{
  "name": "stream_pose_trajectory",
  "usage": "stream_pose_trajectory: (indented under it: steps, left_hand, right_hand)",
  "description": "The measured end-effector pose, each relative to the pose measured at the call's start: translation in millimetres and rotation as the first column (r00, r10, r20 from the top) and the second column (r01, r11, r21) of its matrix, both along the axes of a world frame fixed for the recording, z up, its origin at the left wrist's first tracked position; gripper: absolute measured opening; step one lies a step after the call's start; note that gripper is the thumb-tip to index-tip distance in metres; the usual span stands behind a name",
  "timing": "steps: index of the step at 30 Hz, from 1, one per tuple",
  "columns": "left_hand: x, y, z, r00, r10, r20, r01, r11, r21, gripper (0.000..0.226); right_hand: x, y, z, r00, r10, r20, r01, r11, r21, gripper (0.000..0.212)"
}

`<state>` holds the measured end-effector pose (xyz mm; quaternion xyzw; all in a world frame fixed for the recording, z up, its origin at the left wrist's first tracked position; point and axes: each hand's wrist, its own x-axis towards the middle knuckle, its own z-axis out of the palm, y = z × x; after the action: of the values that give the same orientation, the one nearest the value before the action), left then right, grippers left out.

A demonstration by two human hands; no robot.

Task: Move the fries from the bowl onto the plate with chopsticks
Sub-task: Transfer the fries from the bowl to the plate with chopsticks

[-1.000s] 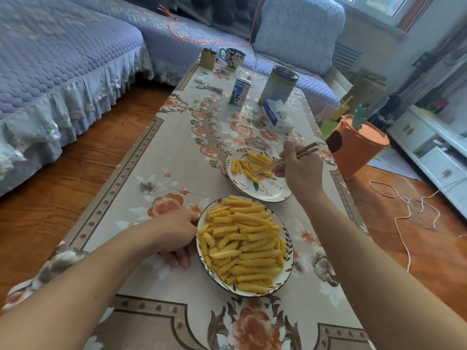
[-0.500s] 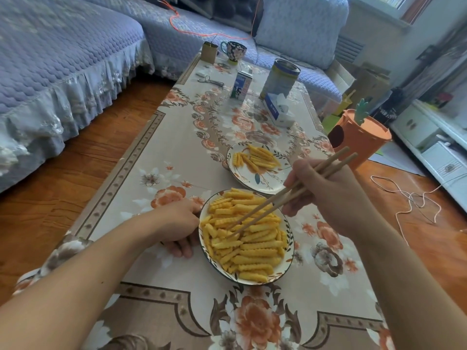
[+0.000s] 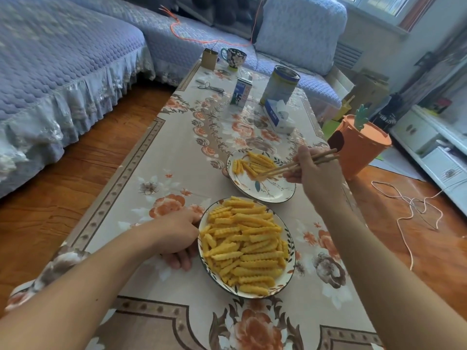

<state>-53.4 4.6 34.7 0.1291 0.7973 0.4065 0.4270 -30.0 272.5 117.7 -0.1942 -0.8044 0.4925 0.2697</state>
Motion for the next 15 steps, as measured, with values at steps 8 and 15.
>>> stream_pose_trajectory:
  steps: [8, 15]
  left_hand:
    - [-2.9, 0.0, 0.5, 1.000, -0.002, 0.017, 0.002, 1.000, -0.005, 0.020]
    - [-2.1, 0.0, 3.2, 1.000, 0.001, 0.015, -0.001, 1.000, 0.007, 0.018]
  right_hand:
    - [-29.3, 5.4, -24.7, 0.998, -0.056, -0.006, 0.057, 0.996, 0.065, 0.034]
    - [-4.0, 4.0, -0.2, 0.994, -0.088, -0.071, 0.084, 0.995, -0.056, 0.040]
